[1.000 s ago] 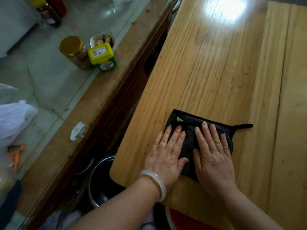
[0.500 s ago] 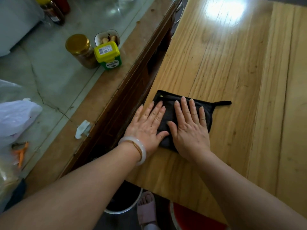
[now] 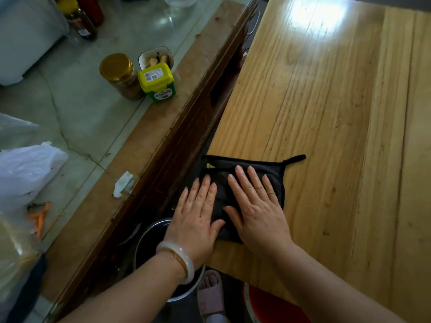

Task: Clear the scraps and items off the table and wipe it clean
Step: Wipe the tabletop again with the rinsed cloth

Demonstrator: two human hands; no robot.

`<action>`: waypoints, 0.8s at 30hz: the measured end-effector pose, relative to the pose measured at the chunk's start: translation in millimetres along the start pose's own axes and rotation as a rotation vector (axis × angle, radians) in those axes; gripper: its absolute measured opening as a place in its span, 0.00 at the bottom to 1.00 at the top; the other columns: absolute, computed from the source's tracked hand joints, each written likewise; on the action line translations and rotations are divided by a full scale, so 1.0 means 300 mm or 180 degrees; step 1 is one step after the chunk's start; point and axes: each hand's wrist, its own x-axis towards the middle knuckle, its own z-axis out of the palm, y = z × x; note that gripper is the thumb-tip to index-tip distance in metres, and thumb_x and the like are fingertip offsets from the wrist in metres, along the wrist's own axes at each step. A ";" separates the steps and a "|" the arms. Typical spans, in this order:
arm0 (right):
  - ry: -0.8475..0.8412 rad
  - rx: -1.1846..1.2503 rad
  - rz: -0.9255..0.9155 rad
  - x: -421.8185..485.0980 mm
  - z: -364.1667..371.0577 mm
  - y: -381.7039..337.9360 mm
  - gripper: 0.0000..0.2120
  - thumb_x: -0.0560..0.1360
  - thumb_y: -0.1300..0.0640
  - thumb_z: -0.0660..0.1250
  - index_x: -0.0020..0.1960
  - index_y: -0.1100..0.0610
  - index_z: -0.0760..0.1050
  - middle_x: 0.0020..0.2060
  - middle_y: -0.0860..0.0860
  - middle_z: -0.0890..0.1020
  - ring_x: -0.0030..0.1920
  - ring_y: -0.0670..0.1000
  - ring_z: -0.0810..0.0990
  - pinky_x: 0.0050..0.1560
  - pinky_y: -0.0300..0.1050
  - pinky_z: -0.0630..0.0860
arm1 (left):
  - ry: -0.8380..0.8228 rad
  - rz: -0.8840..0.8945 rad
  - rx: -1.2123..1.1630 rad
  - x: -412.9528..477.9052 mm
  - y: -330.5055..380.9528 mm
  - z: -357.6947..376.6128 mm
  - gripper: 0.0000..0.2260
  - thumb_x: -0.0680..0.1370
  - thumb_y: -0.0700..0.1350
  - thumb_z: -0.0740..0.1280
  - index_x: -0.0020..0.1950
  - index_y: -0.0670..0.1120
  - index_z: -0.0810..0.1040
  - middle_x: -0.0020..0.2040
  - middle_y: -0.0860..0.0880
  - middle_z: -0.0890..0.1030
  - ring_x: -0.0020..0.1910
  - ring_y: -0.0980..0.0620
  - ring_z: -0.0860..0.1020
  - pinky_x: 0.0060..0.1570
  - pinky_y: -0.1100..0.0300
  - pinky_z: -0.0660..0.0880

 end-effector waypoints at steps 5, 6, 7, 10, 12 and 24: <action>0.0247 0.0300 0.0001 -0.020 -0.058 0.045 0.25 0.82 0.44 0.54 0.76 0.52 0.64 0.78 0.51 0.62 0.79 0.50 0.53 0.78 0.55 0.51 | 0.0688 -0.0358 -0.1085 -0.004 0.015 -0.049 0.23 0.76 0.53 0.59 0.68 0.44 0.68 0.69 0.46 0.69 0.67 0.47 0.68 0.65 0.49 0.69; 0.0332 0.0316 0.0144 -0.012 -0.082 0.060 0.25 0.81 0.46 0.56 0.76 0.52 0.64 0.78 0.51 0.62 0.79 0.50 0.53 0.78 0.55 0.50 | 0.0854 -0.0497 -0.1217 0.016 0.012 -0.065 0.22 0.76 0.52 0.61 0.68 0.45 0.68 0.67 0.46 0.70 0.66 0.48 0.69 0.64 0.49 0.70; 0.0348 0.0318 0.0311 0.001 -0.109 0.073 0.26 0.81 0.46 0.59 0.77 0.51 0.63 0.78 0.51 0.61 0.79 0.50 0.52 0.79 0.55 0.48 | 0.0939 -0.0624 -0.1277 0.042 0.009 -0.084 0.23 0.75 0.50 0.64 0.69 0.45 0.67 0.66 0.46 0.69 0.65 0.48 0.69 0.64 0.50 0.69; 0.0033 0.0381 0.0663 0.052 -0.192 0.105 0.35 0.78 0.44 0.66 0.79 0.49 0.55 0.77 0.49 0.63 0.78 0.51 0.54 0.79 0.54 0.47 | 0.0605 -0.0819 -0.1157 0.139 0.005 -0.143 0.32 0.74 0.49 0.69 0.74 0.47 0.60 0.70 0.48 0.65 0.68 0.49 0.63 0.69 0.56 0.60; -0.0116 0.0340 0.0697 0.078 -0.230 0.111 0.37 0.75 0.43 0.69 0.79 0.49 0.57 0.71 0.49 0.68 0.74 0.52 0.61 0.78 0.54 0.54 | 0.0223 -0.0845 -0.0904 0.200 0.006 -0.166 0.35 0.74 0.52 0.69 0.76 0.50 0.55 0.70 0.50 0.63 0.68 0.49 0.60 0.69 0.57 0.58; 0.0329 0.0719 0.0244 0.092 -0.379 0.164 0.07 0.73 0.52 0.71 0.50 0.51 0.78 0.48 0.46 0.77 0.49 0.48 0.76 0.53 0.52 0.78 | 0.0785 -0.0304 -0.1110 0.254 0.025 -0.285 0.08 0.71 0.44 0.70 0.48 0.50 0.75 0.48 0.54 0.74 0.50 0.52 0.73 0.59 0.54 0.67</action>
